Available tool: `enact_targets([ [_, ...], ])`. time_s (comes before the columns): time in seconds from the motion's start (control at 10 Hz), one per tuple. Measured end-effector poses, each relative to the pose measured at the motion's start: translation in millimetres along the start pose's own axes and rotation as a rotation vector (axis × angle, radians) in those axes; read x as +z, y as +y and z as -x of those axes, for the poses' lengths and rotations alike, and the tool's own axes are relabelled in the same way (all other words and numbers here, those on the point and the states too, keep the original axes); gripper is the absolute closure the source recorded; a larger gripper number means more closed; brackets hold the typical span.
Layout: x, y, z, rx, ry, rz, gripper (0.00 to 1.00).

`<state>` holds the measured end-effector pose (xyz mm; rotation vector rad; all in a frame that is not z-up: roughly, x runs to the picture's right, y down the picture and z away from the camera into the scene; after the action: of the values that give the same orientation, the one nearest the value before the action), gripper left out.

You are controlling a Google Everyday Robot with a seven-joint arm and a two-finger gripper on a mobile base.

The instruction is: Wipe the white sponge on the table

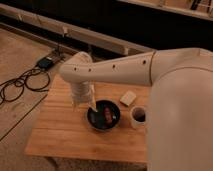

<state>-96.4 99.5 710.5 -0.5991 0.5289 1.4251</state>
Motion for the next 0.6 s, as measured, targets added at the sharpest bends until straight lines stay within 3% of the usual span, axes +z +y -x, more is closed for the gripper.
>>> enact_targets([
  [0.3, 12.1, -52.3, 27.0, -0.090, 0.019, -0.031, 0.35],
  [0.6, 28.0, -102.2, 53.9, -0.203, 0.035, -0.102, 0.35],
])
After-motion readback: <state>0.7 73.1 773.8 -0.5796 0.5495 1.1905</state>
